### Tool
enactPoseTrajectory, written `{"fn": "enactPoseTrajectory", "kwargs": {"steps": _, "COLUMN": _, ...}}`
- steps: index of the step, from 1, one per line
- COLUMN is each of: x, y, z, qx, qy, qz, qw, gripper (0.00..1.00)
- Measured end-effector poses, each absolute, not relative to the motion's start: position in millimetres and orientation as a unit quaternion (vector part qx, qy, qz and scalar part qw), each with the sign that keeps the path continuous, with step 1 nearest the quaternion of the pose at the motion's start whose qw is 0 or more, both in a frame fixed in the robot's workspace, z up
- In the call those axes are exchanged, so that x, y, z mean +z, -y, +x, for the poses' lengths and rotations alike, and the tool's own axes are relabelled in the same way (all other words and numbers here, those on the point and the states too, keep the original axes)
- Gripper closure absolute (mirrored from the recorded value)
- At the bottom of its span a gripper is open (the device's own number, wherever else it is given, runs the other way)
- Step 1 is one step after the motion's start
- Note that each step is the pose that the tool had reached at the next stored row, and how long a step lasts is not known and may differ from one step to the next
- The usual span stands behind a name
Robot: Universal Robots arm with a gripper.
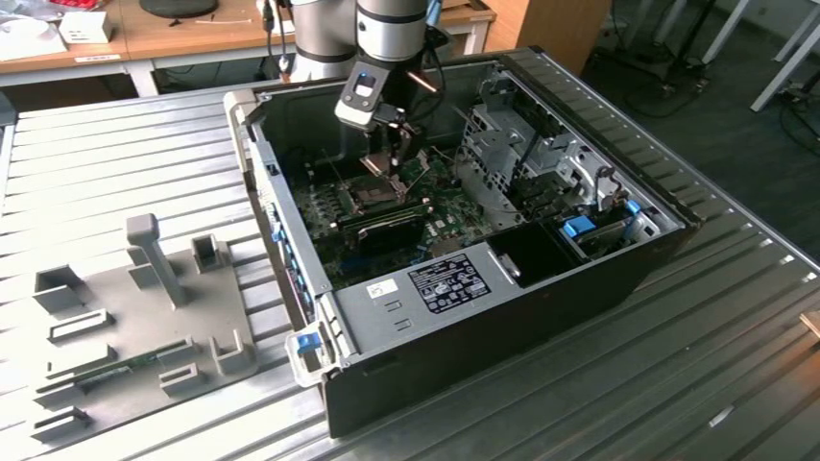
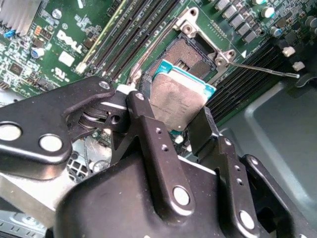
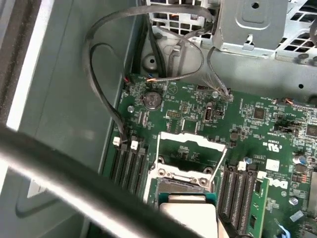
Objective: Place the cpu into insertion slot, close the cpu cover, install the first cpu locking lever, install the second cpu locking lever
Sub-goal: 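Place the cpu into insertion slot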
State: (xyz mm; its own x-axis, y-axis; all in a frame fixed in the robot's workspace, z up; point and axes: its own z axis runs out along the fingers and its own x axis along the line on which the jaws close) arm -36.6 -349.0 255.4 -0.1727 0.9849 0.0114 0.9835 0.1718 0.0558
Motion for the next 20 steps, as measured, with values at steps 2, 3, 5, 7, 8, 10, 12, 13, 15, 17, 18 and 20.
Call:
{"fn": "enactPoseTrajectory", "kwargs": {"steps": 2, "x": 255.1, "y": 349.0, "z": -36.6, "qx": 0.025, "qy": -0.755, "qz": 0.656, "qw": 0.014, "gripper": 0.46}}
{"fn": "enactPoseTrajectory", "kwargs": {"steps": 3, "x": 255.0, "y": 349.0, "z": -36.6, "qx": 0.025, "qy": -0.750, "qz": 0.661, "qw": 0.014, "gripper": 0.46}}
{"fn": "enactPoseTrajectory", "kwargs": {"steps": 5, "x": 254.7, "y": 349.0, "z": -36.6, "qx": 0.024, "qy": -0.738, "qz": 0.674, "qw": 0.015, "gripper": 0.46}}
{"fn": "enactPoseTrajectory", "kwargs": {"steps": 7, "x": 254.7, "y": 349.1, "z": -36.7, "qx": 0.024, "qy": -0.733, "qz": 0.680, "qw": 0.015, "gripper": 0.46}}
{"fn": "enactPoseTrajectory", "kwargs": {"steps": 8, "x": 254.7, "y": 349.1, "z": -36.7, "qx": 0.024, "qy": -0.733, "qz": 0.680, "qw": 0.015, "gripper": 0.46}}
{"fn": "enactPoseTrajectory", "kwargs": {"steps": 10, "x": 254.6, "y": 349.0, "z": -36.7, "qx": 0.024, "qy": -0.733, "qz": 0.680, "qw": 0.015, "gripper": 0.46}}
{"fn": "enactPoseTrajectory", "kwargs": {"steps": 12, "x": 254.6, "y": 349.0, "z": -37.0, "qx": 0.024, "qy": -0.732, "qz": 0.680, "qw": 0.015, "gripper": 0.46}}
{"fn": "enactPoseTrajectory", "kwargs": {"steps": 13, "x": 254.3, "y": 349.0, "z": -37.2, "qx": 0.024, "qy": -0.730, "qz": 0.683, "qw": 0.015, "gripper": 0.46}}
{"fn": "enactPoseTrajectory", "kwargs": {"steps": 15, "x": 254.1, "y": 349.0, "z": -37.2, "qx": 0.024, "qy": -0.720, "qz": 0.694, "qw": 0.015, "gripper": 0.46}}
{"fn": "enactPoseTrajectory", "kwargs": {"steps": 17, "x": 254.1, "y": 349.1, "z": -37.3, "qx": 0.024, "qy": -0.717, "qz": 0.696, "qw": 0.015, "gripper": 0.46}}
{"fn": "enactPoseTrajectory", "kwargs": {"steps": 18, "x": 254.0, "y": 349.1, "z": -37.3, "qx": 0.024, "qy": -0.717, "qz": 0.696, "qw": 0.015, "gripper": 0.46}}
{"fn": "enactPoseTrajectory", "kwargs": {"steps": 20, "x": 253.2, "y": 349.0, "z": -37.3, "qx": 0.024, "qy": -0.711, "qz": 0.702, "qw": 0.015, "gripper": 0.46}}
